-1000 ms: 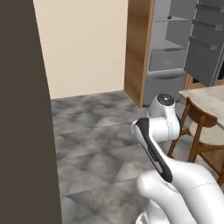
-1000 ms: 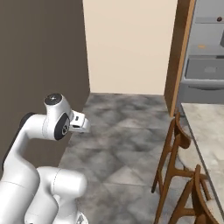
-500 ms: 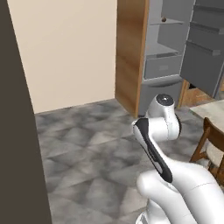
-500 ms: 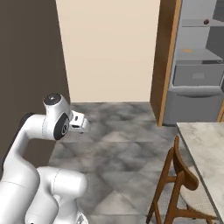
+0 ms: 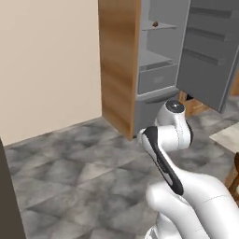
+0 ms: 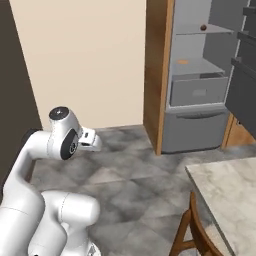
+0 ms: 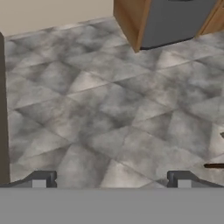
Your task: Pick the pear and kiwi from the fridge and place them on the plate next to the blender to make a fruit smoothie.
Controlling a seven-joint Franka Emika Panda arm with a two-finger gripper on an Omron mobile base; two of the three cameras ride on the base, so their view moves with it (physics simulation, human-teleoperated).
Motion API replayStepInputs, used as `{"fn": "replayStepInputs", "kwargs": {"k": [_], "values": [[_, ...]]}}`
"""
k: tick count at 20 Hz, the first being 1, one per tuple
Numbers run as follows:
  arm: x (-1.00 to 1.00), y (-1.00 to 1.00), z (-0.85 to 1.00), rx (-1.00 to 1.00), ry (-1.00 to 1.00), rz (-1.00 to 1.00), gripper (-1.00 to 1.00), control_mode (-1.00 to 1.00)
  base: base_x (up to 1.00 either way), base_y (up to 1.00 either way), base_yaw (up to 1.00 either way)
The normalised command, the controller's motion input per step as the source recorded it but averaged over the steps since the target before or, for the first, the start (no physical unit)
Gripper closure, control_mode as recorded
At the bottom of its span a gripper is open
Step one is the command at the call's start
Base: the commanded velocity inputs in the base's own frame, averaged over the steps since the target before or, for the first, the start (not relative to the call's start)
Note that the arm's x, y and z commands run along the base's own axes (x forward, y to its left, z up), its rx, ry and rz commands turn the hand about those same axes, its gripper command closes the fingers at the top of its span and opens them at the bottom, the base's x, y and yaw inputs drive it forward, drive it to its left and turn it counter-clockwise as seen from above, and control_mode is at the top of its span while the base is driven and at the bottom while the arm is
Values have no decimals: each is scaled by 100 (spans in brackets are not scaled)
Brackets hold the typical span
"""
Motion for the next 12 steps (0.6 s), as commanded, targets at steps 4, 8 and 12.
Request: {"fn": "replayStepInputs", "kwargs": {"k": [4, 8, 12], "values": [[0, 0, 0, 0, 0, 0, -100, 100, 100, -22, -25], [0, 0, 0, 0, 0, 0, -100, 100, 100, -29, -24], [0, 0, 0, 0, 0, 0, -100, 100, 100, -22, -25]]}}
